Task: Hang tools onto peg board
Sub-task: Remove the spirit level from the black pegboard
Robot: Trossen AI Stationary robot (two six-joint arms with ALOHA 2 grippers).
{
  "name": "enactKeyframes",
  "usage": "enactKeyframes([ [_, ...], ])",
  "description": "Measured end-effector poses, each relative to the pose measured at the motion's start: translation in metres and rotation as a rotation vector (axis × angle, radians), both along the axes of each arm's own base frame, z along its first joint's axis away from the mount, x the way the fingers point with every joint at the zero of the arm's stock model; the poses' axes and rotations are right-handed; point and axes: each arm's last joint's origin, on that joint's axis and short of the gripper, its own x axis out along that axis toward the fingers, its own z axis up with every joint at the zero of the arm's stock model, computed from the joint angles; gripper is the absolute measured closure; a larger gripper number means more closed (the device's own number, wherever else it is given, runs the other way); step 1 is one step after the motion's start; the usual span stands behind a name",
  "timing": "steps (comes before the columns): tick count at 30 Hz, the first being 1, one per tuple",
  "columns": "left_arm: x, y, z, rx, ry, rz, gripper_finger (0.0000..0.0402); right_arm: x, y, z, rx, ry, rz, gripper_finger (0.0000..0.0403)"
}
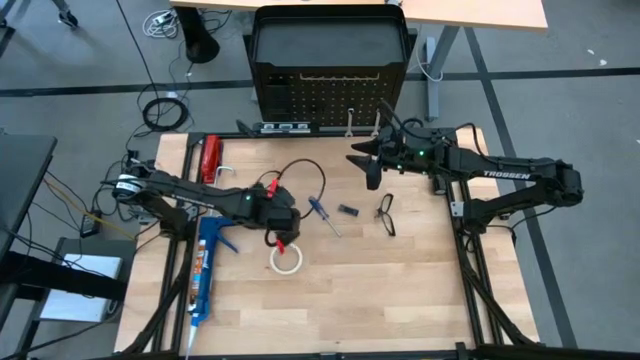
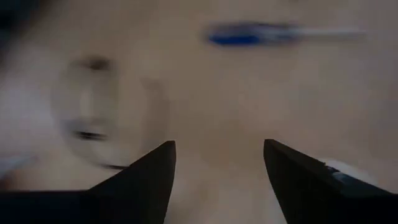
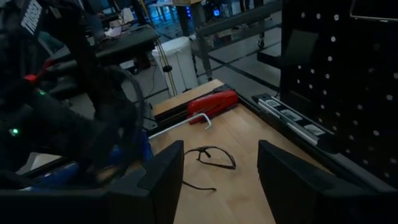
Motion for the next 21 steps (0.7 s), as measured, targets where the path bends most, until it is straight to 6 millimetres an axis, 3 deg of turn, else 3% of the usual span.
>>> enactKeyframes([
  [6, -0.026, 0.020, 0.005, 0.481, 0.195, 0.123, 0.0176, 0.000, 0.002, 0.001, 0.033, -0.015, 0.046, 0.0204],
  [8, -0.032, 0.030, 0.006, 0.570, 0.191, 0.205, 0.0184, -0.001, 0.004, 0.002, 0.066, -0.024, 0.066, 0.0206],
  [14, -0.047, 0.060, -0.013, 0.485, 0.030, 0.429, 0.0203, 0.000, 0.015, 0.003, 0.090, -0.036, 0.107, 0.0212],
  [21, -0.063, 0.077, -0.030, 0.308, -0.242, 0.548, 0.0215, 0.000, 0.025, 0.005, 0.087, -0.034, 0.144, 0.0220],
])
